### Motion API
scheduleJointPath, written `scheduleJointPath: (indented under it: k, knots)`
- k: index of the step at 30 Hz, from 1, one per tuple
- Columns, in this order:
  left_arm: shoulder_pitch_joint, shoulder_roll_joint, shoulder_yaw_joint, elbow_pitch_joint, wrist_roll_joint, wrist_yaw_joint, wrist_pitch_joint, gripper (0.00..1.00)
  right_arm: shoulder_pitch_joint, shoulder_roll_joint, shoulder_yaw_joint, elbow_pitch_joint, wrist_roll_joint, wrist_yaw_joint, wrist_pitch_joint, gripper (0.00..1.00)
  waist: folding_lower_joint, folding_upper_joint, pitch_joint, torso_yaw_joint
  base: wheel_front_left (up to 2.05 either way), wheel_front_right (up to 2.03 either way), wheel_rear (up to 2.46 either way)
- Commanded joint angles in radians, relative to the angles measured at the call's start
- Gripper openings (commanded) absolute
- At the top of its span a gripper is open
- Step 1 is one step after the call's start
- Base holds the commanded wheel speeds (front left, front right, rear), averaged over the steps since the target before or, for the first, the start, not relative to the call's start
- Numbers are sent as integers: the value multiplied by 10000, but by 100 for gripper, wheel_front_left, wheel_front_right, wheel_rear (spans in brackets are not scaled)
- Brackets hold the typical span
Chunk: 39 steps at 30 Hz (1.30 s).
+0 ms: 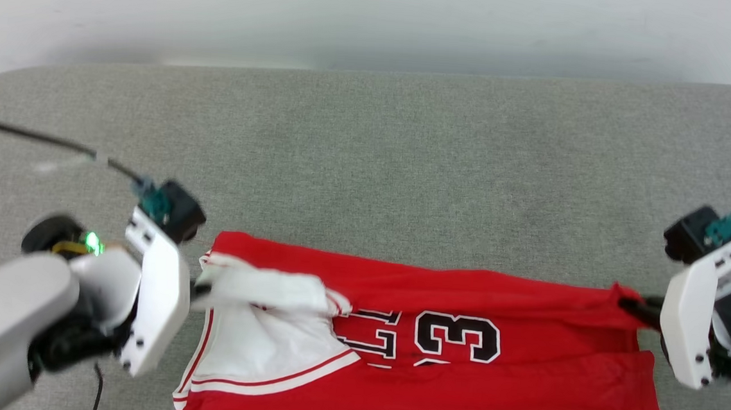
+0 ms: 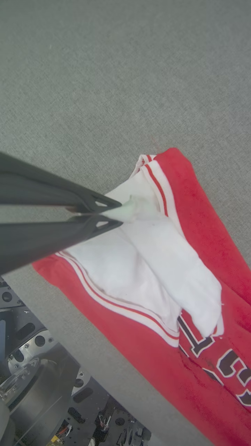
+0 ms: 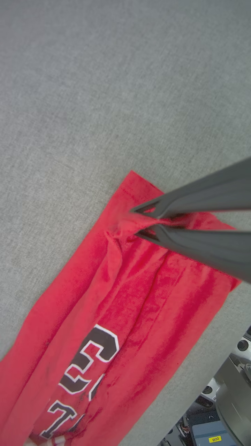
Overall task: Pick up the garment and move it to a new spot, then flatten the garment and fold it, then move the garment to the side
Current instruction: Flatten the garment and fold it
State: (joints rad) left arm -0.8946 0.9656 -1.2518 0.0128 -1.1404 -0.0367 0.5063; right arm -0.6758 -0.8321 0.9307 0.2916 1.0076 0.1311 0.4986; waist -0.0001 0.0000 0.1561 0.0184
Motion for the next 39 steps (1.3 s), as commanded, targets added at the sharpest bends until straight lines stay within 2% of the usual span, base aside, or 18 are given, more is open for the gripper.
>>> scheduleJointPath:
  k: [1, 7, 16, 17, 18, 19, 20, 23, 28, 34, 39]
  knots:
    - [357, 35, -39, -92, -75, 111, -107, 0, 279, -84, 49, -16, 47, -8, -115, 0, 1, 0, -40, -21, 0, 0, 0]
    - [1385, 19, -157, -199, -137, 297, -216, 0, 902, 15, 197, 119, 199, -8, -408, 0, 1, 0, 112, -42, 0, 0, 0]
    - [2264, -675, -173, 889, -290, 104, -574, 0, 1345, 403, 571, 673, 243, -8, -441, 0, 1, 0, 311, -138, 0, 0, 0]
    - [2287, -700, -128, 957, -323, 128, -661, 16, 1320, 413, 525, 682, 255, -8, -497, 0, 1, 0, 273, -154, 0, 0, 0]
    - [2268, -697, -108, 972, -201, 138, -795, 98, 1298, 422, 455, 689, 327, -8, -561, 0, 1, 0, 216, -168, 0, 0, 0]
    - [2233, -672, -74, 970, -76, 182, -969, 100, 1266, 408, 367, 658, 338, -8, -665, 38, 1, 0, 144, -174, 0, 0, 0]
    - [2225, -638, -13, 944, 11, 230, -1191, 100, 1241, 370, 304, 606, 323, -8, -749, 100, 1, 0, 62, -181, 0, 0, 0]
    - [2394, -435, 238, 719, 160, 551, -1867, 100, 1275, 253, 12, 240, 429, -6, -1184, 100, 1, 0, -178, -193, 0, 0, 0]
    - [2615, -249, 756, 243, 663, 1547, -3455, 100, 1475, -30, -823, -221, 414, -6, -2212, 100, 1, 0, -392, -193, 0, 0, 0]
    - [3108, -453, 1485, -10, 1390, 3122, -5920, 100, 1933, -2, -2155, 181, 163, -6, -3352, 100, 1, 0, -364, -162, 0, 0, 0]
    - [3838, -834, 2349, 29, 1467, 4452, -7502, 100, 2611, 305, -3145, 817, 422, -6, -3503, 100, 1, 0, -295, -112, 0, 0, 0]
